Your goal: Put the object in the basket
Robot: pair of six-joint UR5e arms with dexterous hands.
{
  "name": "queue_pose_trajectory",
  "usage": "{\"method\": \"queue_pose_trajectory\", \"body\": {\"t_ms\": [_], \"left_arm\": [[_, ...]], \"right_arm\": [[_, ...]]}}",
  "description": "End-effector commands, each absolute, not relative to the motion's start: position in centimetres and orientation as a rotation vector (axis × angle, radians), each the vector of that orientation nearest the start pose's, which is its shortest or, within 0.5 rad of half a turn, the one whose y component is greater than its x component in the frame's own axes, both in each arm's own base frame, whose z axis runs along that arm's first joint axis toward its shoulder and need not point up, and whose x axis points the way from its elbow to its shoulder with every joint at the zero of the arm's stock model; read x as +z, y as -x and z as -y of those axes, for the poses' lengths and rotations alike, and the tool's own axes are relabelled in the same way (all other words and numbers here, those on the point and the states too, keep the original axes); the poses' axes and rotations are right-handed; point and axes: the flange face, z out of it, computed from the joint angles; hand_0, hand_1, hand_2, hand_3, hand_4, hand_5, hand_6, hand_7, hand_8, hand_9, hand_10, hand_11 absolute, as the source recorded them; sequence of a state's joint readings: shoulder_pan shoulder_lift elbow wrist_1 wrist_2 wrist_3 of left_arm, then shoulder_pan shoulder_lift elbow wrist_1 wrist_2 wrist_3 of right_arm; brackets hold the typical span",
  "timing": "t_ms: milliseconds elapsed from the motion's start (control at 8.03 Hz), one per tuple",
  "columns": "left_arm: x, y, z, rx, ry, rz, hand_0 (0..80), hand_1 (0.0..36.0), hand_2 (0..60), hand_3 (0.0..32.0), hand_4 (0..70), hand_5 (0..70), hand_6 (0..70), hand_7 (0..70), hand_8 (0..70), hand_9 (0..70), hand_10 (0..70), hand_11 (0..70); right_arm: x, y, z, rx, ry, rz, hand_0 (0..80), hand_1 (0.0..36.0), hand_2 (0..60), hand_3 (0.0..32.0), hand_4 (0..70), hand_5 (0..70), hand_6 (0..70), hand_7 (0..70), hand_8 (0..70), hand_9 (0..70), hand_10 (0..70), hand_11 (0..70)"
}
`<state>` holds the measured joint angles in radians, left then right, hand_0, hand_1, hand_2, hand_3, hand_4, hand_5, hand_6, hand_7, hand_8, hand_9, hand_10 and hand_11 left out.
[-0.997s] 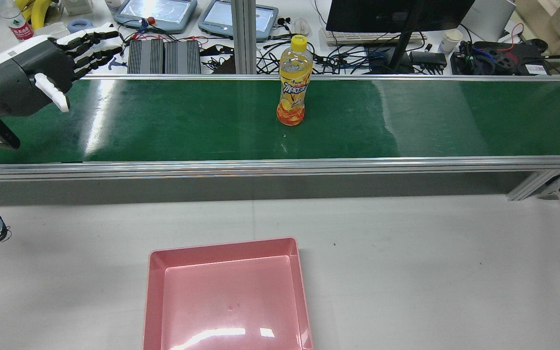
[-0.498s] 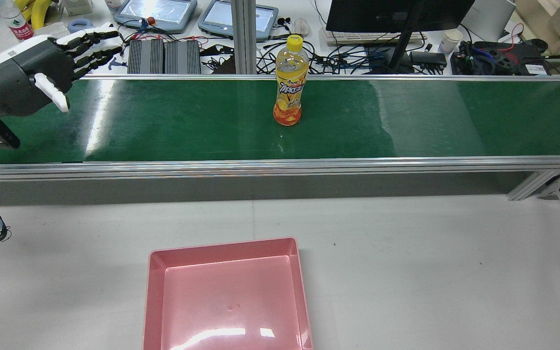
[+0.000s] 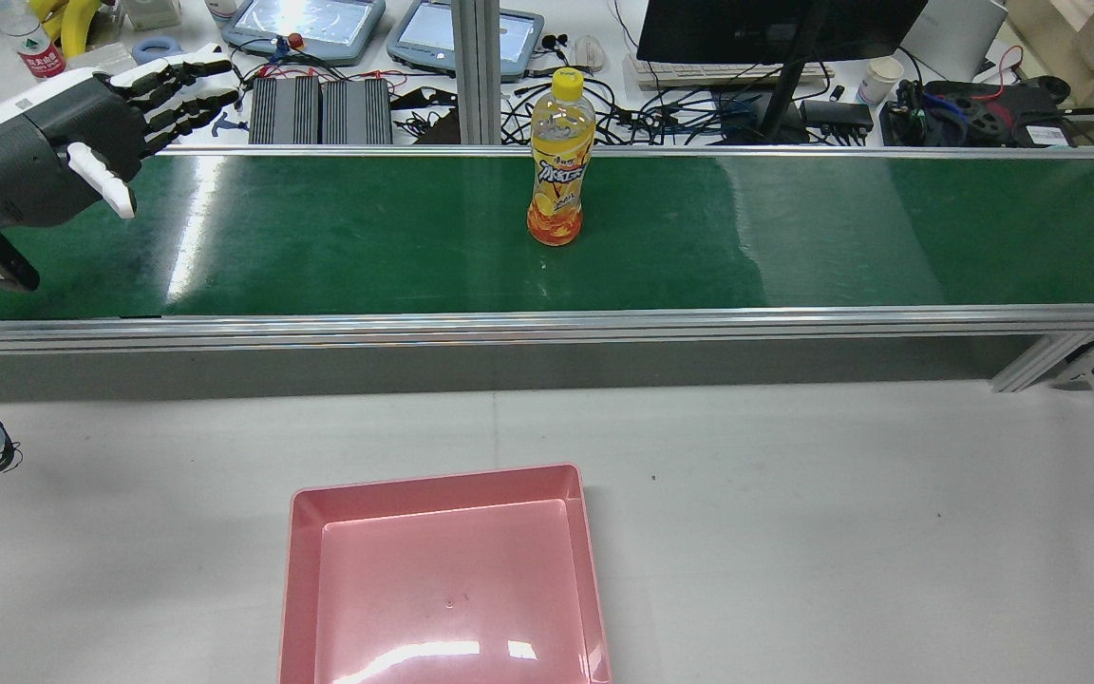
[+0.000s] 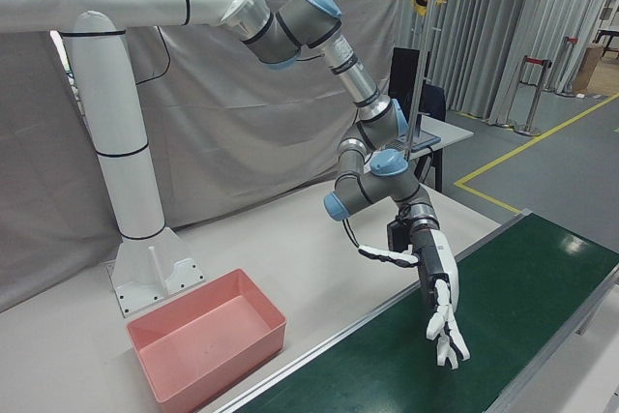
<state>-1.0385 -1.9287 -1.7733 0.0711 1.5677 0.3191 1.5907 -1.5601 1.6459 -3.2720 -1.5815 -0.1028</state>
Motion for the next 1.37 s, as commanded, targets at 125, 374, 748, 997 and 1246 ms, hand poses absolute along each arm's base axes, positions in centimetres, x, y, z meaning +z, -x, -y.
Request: {"method": "queue_pose_trajectory", "body": {"t_ms": [125,374,748,997,1246], "left_arm": [[39.35,-19.74,59.84,-1.304,0.251,-2.369,58.6,1.9,0.0,3.0,11.9,16.5,0.0,0.9,9.1,12.4,1.8,3.9],[39.35,-19.74,59.84,-1.304,0.251,-2.369,58.7,2.0,0.0,2.8,11.8,17.1,0.0,1.1,9.1,12.4,2.1,4.3],[39.35,-19.74,59.84,-1.304,0.251,-2.369,59.4,2.2,0.0,3.4,11.9,15.8,0.0,1.0,8.9,12.1,1.8,3.8],[39.35,-19.74,59.84,-1.304,0.251,-2.369,59.3,2.2,0.0,3.2,12.0,15.9,0.0,0.8,8.6,11.7,2.1,4.4],[39.52,-19.73,59.83,-1.306,0.249,-2.366,59.4,2.5,0.0,3.6,11.9,14.9,0.0,0.7,8.5,11.5,1.5,3.5]], "right_arm": [[65.79,-14.20,48.76,-2.318,0.124,-2.216,0.0,0.0,0.0,0.0,0.0,0.0,0.0,0.0,0.0,0.0,0.0,0.0],[65.79,-14.20,48.76,-2.318,0.124,-2.216,0.0,0.0,0.0,0.0,0.0,0.0,0.0,0.0,0.0,0.0,0.0,0.0],[65.79,-14.20,48.76,-2.318,0.124,-2.216,0.0,0.0,0.0,0.0,0.0,0.0,0.0,0.0,0.0,0.0,0.0,0.0],[65.79,-14.20,48.76,-2.318,0.124,-2.216,0.0,0.0,0.0,0.0,0.0,0.0,0.0,0.0,0.0,0.0,0.0,0.0],[65.86,-14.20,48.75,-2.320,0.125,-2.215,0.0,0.0,0.0,0.0,0.0,0.0,0.0,0.0,0.0,0.0,0.0,0.0]]}}
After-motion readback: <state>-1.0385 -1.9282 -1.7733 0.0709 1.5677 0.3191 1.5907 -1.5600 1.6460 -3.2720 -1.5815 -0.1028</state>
